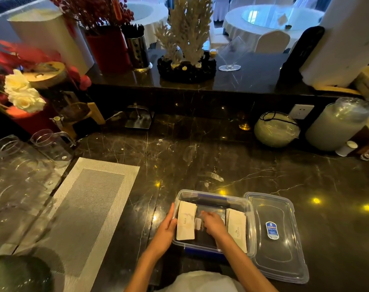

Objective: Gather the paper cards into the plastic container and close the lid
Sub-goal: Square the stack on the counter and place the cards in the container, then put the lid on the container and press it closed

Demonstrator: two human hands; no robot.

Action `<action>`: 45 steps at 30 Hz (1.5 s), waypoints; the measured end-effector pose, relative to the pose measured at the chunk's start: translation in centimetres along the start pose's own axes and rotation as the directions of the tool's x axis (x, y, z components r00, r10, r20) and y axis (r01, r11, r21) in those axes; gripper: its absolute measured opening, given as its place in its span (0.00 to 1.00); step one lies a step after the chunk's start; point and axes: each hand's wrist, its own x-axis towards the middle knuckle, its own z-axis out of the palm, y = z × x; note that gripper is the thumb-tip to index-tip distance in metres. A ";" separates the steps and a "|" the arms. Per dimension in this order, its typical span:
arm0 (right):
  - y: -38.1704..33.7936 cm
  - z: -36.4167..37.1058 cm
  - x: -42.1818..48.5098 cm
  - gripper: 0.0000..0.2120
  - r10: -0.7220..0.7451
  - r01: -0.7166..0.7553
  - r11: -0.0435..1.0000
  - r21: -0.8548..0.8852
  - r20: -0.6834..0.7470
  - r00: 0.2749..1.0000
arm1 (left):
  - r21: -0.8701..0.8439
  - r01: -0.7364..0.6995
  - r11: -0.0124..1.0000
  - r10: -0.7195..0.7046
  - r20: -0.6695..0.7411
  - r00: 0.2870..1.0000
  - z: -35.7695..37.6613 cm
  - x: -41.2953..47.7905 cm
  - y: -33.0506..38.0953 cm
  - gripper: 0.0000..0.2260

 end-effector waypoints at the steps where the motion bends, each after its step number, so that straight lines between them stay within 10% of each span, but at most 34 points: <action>1: 0.1 -0.6 0.0 0.16 0.005 -0.006 1.000 -0.026 -0.037 0.999 | -0.002 0.003 1.000 -0.003 0.005 1.000 0.0 0.0 0.0 0.24; 20: -2.0 -1.6 -2.0 0.22 0.039 -0.046 0.992 -0.118 -0.064 0.997 | 0.086 0.032 0.996 -0.032 0.005 0.999 0.1 -0.1 0.4 0.24; 25: -2.7 -2.6 -2.8 0.28 0.064 -0.068 0.993 -0.095 -0.038 0.997 | 0.260 0.087 0.962 -0.118 0.105 0.987 -1.3 1.2 1.6 0.28; 30: -2.0 -5.6 -5.4 0.20 -0.129 0.129 0.992 0.004 0.064 0.990 | 0.584 0.088 0.807 0.008 -0.161 0.987 1.3 4.1 6.0 0.29; 35: 3.5 -10.6 -7.8 0.11 -0.172 0.254 0.911 0.324 -0.262 0.950 | 0.831 -0.243 0.500 0.273 0.114 0.955 7.8 9.2 11.6 0.20; 40: 11.6 -14.0 -9.2 0.07 0.067 0.035 0.986 0.161 -0.582 0.810 | 0.842 -0.466 0.272 0.233 0.412 0.881 15.3 13.0 15.0 0.17; 45: 17.6 -13.8 -9.1 0.16 0.302 -0.267 0.953 0.142 -0.476 0.826 | 0.807 -0.473 0.354 -0.010 0.509 0.861 20.1 15.8 15.4 0.22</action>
